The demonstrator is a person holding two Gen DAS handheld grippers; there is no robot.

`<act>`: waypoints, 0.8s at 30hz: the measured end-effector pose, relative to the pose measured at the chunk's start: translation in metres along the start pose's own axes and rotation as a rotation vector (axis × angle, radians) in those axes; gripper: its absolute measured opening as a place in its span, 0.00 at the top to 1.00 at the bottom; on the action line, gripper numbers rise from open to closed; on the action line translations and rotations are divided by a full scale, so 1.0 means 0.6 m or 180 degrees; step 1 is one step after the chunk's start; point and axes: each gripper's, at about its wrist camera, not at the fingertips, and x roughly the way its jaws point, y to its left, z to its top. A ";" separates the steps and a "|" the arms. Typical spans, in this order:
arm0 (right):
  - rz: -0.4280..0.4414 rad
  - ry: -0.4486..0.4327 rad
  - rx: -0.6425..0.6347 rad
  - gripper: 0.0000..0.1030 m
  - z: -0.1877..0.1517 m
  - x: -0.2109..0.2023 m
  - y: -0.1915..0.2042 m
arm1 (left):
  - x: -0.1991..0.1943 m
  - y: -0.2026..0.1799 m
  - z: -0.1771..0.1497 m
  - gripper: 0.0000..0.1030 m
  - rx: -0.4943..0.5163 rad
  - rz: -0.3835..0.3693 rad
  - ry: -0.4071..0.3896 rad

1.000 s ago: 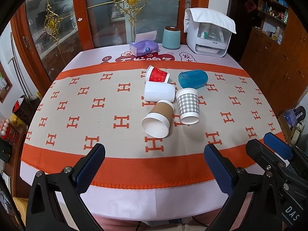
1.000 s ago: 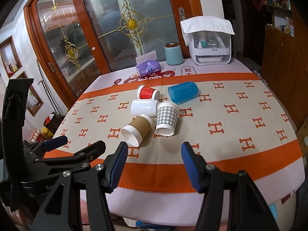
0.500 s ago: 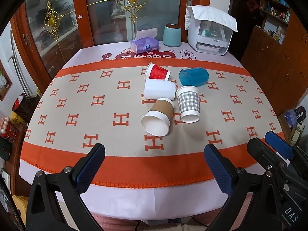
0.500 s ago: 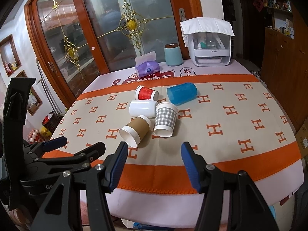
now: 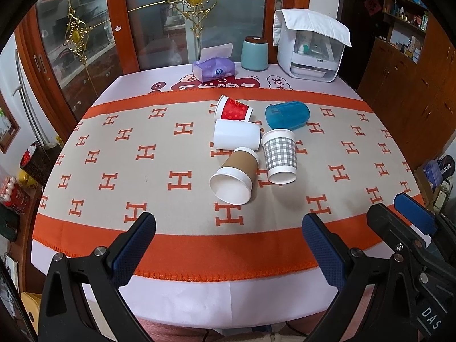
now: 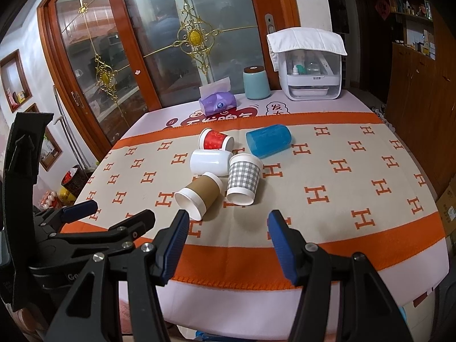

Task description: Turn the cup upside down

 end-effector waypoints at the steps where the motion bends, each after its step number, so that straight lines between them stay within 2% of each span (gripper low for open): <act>1: 0.0000 0.0000 0.0000 0.44 -0.001 0.000 0.001 | 0.000 0.000 0.000 0.02 -0.0002 -0.0002 -0.0001; 15: -0.0018 -0.0014 -0.0098 0.44 0.012 0.012 0.006 | 0.013 0.009 0.012 0.02 0.0031 -0.0097 0.0050; 20: 0.0116 0.0149 -0.0024 0.44 0.026 0.033 0.001 | 0.040 0.009 0.035 0.01 0.0114 -0.0199 0.0213; 24: 0.0200 0.0318 0.0005 0.44 0.040 0.058 -0.005 | 0.057 0.006 0.058 0.01 0.0205 -0.0198 0.0191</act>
